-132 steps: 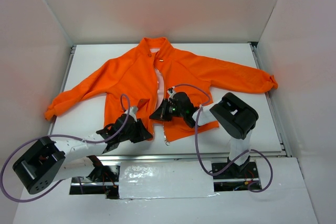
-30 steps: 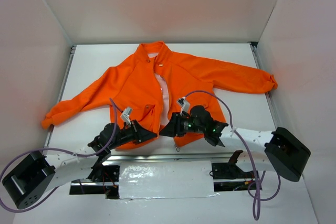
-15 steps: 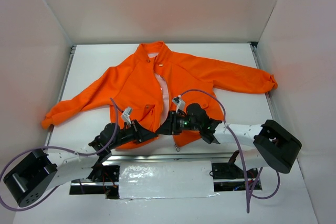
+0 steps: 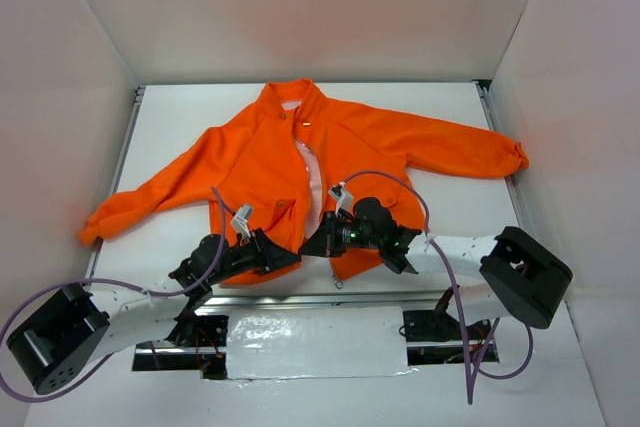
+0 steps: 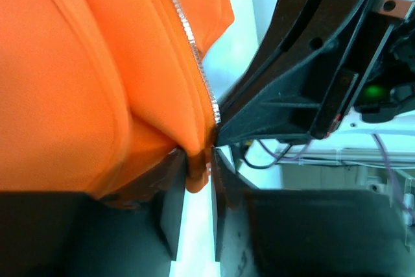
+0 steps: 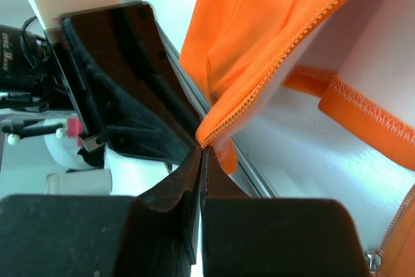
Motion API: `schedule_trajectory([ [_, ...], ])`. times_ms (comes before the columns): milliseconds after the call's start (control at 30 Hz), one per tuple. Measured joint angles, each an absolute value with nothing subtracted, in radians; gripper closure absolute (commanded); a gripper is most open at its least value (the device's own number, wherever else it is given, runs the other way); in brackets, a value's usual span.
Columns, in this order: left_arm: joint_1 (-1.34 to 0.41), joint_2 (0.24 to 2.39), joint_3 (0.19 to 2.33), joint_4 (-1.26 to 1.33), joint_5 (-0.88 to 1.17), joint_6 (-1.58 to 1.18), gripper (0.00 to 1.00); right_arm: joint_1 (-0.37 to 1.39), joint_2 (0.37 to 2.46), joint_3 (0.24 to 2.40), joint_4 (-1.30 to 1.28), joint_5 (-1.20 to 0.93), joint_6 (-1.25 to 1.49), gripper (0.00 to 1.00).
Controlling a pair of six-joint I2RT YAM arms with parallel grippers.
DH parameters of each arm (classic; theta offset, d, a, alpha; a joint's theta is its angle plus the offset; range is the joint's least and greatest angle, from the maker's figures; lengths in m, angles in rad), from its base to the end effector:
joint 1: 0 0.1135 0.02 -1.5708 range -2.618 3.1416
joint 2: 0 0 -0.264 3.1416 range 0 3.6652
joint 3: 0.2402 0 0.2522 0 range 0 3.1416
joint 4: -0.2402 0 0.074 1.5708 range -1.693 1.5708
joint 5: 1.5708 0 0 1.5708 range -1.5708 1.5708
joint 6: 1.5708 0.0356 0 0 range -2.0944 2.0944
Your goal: Zip up the jacket
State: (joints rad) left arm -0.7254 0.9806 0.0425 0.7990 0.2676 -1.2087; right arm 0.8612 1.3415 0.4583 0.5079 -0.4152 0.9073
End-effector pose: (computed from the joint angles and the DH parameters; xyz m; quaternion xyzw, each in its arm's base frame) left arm 0.1236 -0.1222 0.1558 -0.0939 0.7470 -0.5926 0.2864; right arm 0.1591 0.2073 0.1803 -0.0973 0.8113 0.5339 0.2173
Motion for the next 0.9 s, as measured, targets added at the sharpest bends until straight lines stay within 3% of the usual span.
schedule_trajectory([
  [33,-0.725,0.977,0.043,0.789,0.270,-1.208,0.56,0.861,1.341,0.458,0.511,-0.412,0.907,1.00],
  [67,-0.726,0.974,0.043,0.786,0.271,-1.207,0.39,0.861,1.341,0.458,0.511,-0.411,0.905,1.00],
  [100,-0.728,0.968,0.043,0.783,0.274,-1.207,0.34,0.862,1.341,0.458,0.510,-0.407,0.899,1.00],
  [333,-0.729,0.923,0.043,0.724,0.263,-1.211,0.36,0.861,1.320,0.458,0.474,-0.388,0.852,1.00],
  [533,-0.730,0.938,0.043,0.680,0.255,-1.214,0.48,0.859,1.298,0.457,0.461,-0.380,0.818,1.00],
  [900,-0.730,1.083,0.045,0.756,0.269,-1.239,0.45,0.857,1.298,0.430,0.456,-0.381,0.793,1.00],
])
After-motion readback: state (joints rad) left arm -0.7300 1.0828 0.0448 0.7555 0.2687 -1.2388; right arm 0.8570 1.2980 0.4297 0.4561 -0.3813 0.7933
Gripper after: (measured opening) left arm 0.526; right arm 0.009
